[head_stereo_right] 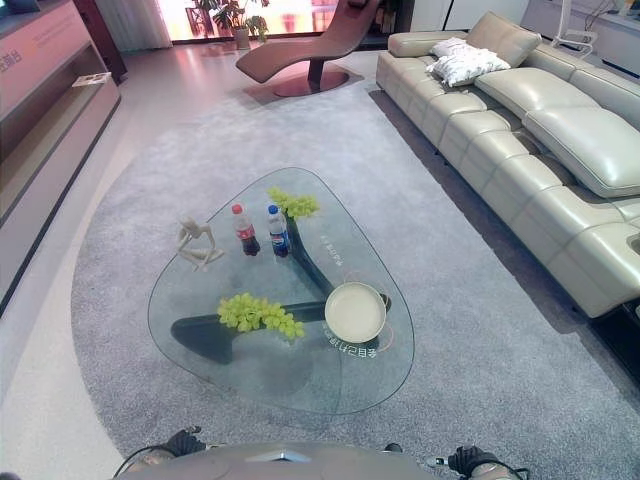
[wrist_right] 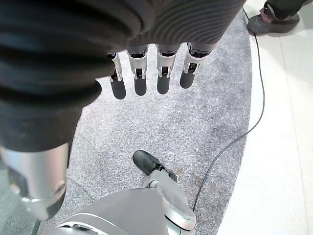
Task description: Pick up fruits into the plate
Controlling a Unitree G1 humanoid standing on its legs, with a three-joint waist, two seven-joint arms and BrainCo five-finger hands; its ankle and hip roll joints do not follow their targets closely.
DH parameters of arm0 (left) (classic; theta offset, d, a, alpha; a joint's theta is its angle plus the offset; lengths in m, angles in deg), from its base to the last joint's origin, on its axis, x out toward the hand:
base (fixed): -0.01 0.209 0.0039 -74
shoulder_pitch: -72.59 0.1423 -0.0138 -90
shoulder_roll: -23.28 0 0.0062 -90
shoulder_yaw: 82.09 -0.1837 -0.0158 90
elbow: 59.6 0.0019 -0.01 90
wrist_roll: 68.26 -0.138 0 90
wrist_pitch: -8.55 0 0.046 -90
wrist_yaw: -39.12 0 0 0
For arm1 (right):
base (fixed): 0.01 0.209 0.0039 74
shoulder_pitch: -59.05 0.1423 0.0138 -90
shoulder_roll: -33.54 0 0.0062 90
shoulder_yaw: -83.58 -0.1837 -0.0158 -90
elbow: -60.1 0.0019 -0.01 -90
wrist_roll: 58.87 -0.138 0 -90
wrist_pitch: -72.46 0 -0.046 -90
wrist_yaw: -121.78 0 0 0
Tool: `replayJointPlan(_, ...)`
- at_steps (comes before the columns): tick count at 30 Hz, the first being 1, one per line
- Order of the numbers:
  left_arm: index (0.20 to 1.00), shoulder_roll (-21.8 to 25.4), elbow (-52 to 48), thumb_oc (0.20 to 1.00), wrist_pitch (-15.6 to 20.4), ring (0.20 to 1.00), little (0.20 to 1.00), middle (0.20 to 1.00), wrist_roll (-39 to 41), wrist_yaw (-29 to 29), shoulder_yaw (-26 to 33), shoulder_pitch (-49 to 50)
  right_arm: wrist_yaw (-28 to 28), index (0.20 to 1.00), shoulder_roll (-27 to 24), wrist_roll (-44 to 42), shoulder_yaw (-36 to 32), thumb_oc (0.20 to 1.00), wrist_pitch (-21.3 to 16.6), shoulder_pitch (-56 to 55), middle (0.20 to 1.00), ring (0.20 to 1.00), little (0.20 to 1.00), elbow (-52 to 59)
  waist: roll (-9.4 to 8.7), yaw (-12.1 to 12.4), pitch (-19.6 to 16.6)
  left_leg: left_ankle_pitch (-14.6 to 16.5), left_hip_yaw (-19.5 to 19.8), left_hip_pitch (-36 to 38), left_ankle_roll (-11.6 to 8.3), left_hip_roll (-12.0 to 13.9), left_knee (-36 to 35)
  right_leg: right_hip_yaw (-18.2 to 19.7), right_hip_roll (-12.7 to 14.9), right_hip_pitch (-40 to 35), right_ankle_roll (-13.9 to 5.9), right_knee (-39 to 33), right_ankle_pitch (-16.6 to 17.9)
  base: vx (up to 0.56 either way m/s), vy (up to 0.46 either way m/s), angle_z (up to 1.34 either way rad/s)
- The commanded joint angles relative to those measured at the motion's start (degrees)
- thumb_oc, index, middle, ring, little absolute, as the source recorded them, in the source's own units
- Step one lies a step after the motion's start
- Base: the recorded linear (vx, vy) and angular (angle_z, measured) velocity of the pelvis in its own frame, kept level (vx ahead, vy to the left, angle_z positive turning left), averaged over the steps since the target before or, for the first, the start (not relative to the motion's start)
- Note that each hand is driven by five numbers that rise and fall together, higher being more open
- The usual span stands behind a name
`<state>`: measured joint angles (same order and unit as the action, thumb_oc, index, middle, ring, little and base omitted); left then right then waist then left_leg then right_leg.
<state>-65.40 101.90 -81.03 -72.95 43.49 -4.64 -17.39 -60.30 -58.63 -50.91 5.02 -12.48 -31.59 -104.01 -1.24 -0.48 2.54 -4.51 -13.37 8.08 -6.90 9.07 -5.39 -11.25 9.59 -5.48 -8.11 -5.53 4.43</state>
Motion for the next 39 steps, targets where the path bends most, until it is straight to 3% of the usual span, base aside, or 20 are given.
replayJointPlan(1, 1.000, 1.8, 2.6, 1.000, 2.8, 1.000, 1.000, 1.000, -2.5, 2.0, 1.0, -5.9, -0.4, 1.000, 0.0, -0.4, -0.1, 1.000, -0.2, 5.1, 1.000, 1.000, 1.000, -3.2, -0.16, -0.9, 3.0, 5.0, 1.2, 0.4, 2.29, -1.0, 1.2, -2.0, 0.1, -1.9, -0.50, 2.2, -3.2, 0.00, 0.000, 0.00)
replayJointPlan(5, 1.000, 3.2, 0.3, 1.000, 5.0, 1.000, 1.000, 1.000, -6.2, 5.2, -1.0, -7.9, -0.6, 1.000, -1.4, -0.3, 0.3, 1.000, 0.7, 5.9, 1.000, 1.000, 1.000, -2.6, 0.49, -1.4, 3.8, 4.8, 0.8, -0.1, 2.19, -0.9, 1.4, -1.5, 0.2, -1.2, -0.56, 2.6, -3.3, -0.02, 0.018, -0.01)
replayJointPlan(8, 1.000, 5.1, -2.4, 1.000, 4.9, 1.000, 1.000, 1.000, -7.0, 8.9, -3.2, -10.4, 0.5, 1.000, -2.9, -0.8, 1.0, 1.000, 1.2, 7.0, 1.000, 1.000, 1.000, -2.2, 1.14, -2.0, 4.8, 4.5, 0.4, -0.9, 2.27, -0.9, 1.6, -1.0, 0.2, -0.1, -0.55, 2.9, -3.3, -0.06, 0.049, -0.05)
replayJointPlan(10, 1.000, 7.9, -4.9, 1.000, 5.0, 1.000, 1.000, 1.000, -14.8, 11.6, -5.7, -12.8, 3.7, 1.000, -3.7, -0.9, 1.9, 1.000, 2.2, 7.7, 1.000, 1.000, 1.000, -2.1, 1.61, -2.2, 5.6, 4.4, 0.3, -1.7, 2.47, -1.1, 1.6, -0.5, 0.2, 1.0, -0.50, 3.0, -3.1, -0.06, 0.056, -0.14)
replayJointPlan(11, 1.000, 9.0, -5.8, 1.000, 4.8, 1.000, 1.000, 1.000, -15.0, 12.5, -6.9, -13.3, 4.5, 1.000, -3.8, -0.5, 2.5, 1.000, 2.2, 7.8, 1.000, 1.000, 1.000, -2.3, 1.76, -2.4, 5.8, 4.3, 0.4, -1.9, 2.49, -1.2, 1.5, -0.2, 0.1, 1.2, -0.48, 2.9, -3.0, -0.01, 0.041, -0.12)
replayJointPlan(16, 1.000, 12.6, -8.7, 1.000, 4.3, 1.000, 1.000, 1.000, -19.8, 16.8, -8.4, -15.7, 4.5, 1.000, -4.8, -0.8, 3.7, 1.000, 1.6, 7.8, 1.000, 1.000, 1.000, -2.4, 2.12, -2.9, 6.7, 4.0, 0.6, -2.6, 2.49, -1.4, 1.4, 0.3, -0.2, 2.0, -0.54, 2.8, -2.8, -0.01, 0.042, -0.01)
replayJointPlan(18, 1.000, 16.2, -12.0, 1.000, 4.9, 1.000, 1.000, 1.000, -22.8, 19.4, -9.6, -19.8, 4.4, 1.000, -6.1, -2.3, 4.4, 1.000, 0.8, 8.6, 1.000, 1.000, 1.000, -1.8, 2.34, -3.2, 8.5, 3.6, 0.5, -4.4, 2.33, -1.6, 1.5, 0.6, -0.1, 3.9, -0.61, 2.8, -2.3, -0.14, 0.045, -0.10)
replayJointPlan(20, 1.000, 16.9, -12.7, 1.000, 4.6, 1.000, 1.000, 1.000, -23.8, 19.8, -9.8, -20.8, 4.5, 1.000, -6.3, -2.3, 4.4, 1.000, 0.8, 8.8, 1.000, 1.000, 1.000, -1.6, 2.37, -3.3, 8.9, 3.6, 0.4, -4.9, 2.34, -1.7, 1.6, 0.6, -0.1, 4.3, -0.62, 2.8, -2.2, -0.08, 0.022, -0.12)
replayJointPlan(23, 1.000, 21.0, -13.8, 1.000, 3.2, 1.000, 1.000, 1.000, -25.9, 23.9, -11.1, -27.2, 4.1, 1.000, -7.9, -4.2, 5.6, 1.000, 0.7, 10.9, 1.000, 1.000, 1.000, -0.2, 2.51, -4.0, 12.6, 3.2, 0.0, -9.3, 2.29, -2.0, 3.5, 1.4, 0.3, 8.7, -0.23, 4.4, -2.0, -0.24, 0.035, -0.04)
replayJointPlan(31, 1.000, 24.9, -9.5, 1.000, 0.6, 1.000, 1.000, 1.000, -27.4, 29.2, -15.5, -39.8, 3.5, 1.000, -10.7, -9.0, 7.8, 1.000, -1.1, 16.4, 1.000, 1.000, 1.000, 2.1, 1.55, -5.7, 20.6, 2.9, 0.0, -19.7, 1.92, -2.5, 10.3, 3.7, -0.3, 19.0, 1.13, 11.5, -2.8, -0.13, 0.027, -0.04)
replayJointPlan(39, 1.000, 26.4, -5.5, 1.000, -1.5, 1.000, 1.000, 1.000, -32.0, 37.2, -15.6, -48.1, 2.3, 1.000, -10.7, -11.1, 8.2, 1.000, -2.5, 18.4, 1.000, 1.000, 1.000, 3.4, -1.18, -6.2, 23.5, 2.6, -1.2, -25.5, 1.67, -2.6, 12.1, 3.4, -0.5, 25.2, 0.82, 12.8, -1.8, -0.06, -0.026, -0.03)
